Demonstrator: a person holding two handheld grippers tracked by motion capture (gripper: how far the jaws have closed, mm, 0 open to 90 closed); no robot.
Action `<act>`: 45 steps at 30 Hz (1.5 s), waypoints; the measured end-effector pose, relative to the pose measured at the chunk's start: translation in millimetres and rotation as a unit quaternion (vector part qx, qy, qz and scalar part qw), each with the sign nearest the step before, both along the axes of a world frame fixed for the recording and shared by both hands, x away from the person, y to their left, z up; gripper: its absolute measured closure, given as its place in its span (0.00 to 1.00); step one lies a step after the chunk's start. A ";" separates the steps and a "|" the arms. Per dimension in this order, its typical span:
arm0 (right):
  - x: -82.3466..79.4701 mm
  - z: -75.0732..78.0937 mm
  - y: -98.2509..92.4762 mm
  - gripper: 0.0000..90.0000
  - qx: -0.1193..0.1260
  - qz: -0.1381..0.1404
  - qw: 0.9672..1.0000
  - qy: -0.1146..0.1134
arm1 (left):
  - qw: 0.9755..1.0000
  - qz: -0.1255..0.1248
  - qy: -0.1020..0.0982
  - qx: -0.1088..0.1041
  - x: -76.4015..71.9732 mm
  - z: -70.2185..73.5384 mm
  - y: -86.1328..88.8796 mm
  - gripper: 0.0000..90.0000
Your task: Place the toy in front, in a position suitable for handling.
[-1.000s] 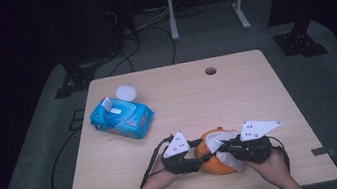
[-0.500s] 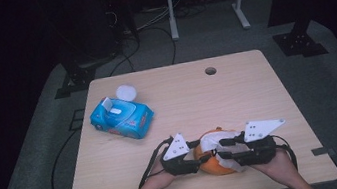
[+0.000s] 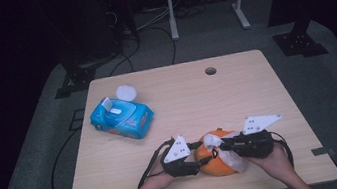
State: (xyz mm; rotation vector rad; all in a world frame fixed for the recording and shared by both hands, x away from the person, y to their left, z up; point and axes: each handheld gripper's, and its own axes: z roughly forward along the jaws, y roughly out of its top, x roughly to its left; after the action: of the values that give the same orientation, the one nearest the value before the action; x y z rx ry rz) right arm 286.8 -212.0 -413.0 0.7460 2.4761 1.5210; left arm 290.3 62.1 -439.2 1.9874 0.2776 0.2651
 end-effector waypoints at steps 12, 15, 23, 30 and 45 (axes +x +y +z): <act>-2.4 0.6 3.1 0.95 -0.039 -0.025 0.999 -0.020 | 0.999 0.017 0.030 -0.015 5.2 0.9 2.1 0.30; -7.0 -1.3 8.7 0.95 -0.048 -0.007 0.999 -0.020 | 0.996 0.028 0.073 -0.033 10.9 -1.3 3.2 0.19; -7.9 5.1 11.1 0.96 -0.054 0.002 0.998 -0.028 | 0.998 0.022 0.056 -0.021 6.4 -0.2 -1.1 0.49; -5.4 12.9 8.2 0.96 -0.017 -0.013 0.999 -0.046 | 0.999 0.020 -0.026 -0.027 0.1 4.7 -6.3 0.54; -7.0 -1.0 2.5 0.95 -0.046 -0.015 0.999 -0.013 | 0.998 0.026 0.052 -0.011 8.4 -2.3 -1.1 0.36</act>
State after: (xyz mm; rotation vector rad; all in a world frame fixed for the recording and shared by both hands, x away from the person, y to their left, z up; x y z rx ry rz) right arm 279.8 -209.5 -414.1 0.7406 2.4842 1.3878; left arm 298.7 61.0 -441.5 1.9780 0.3980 0.1922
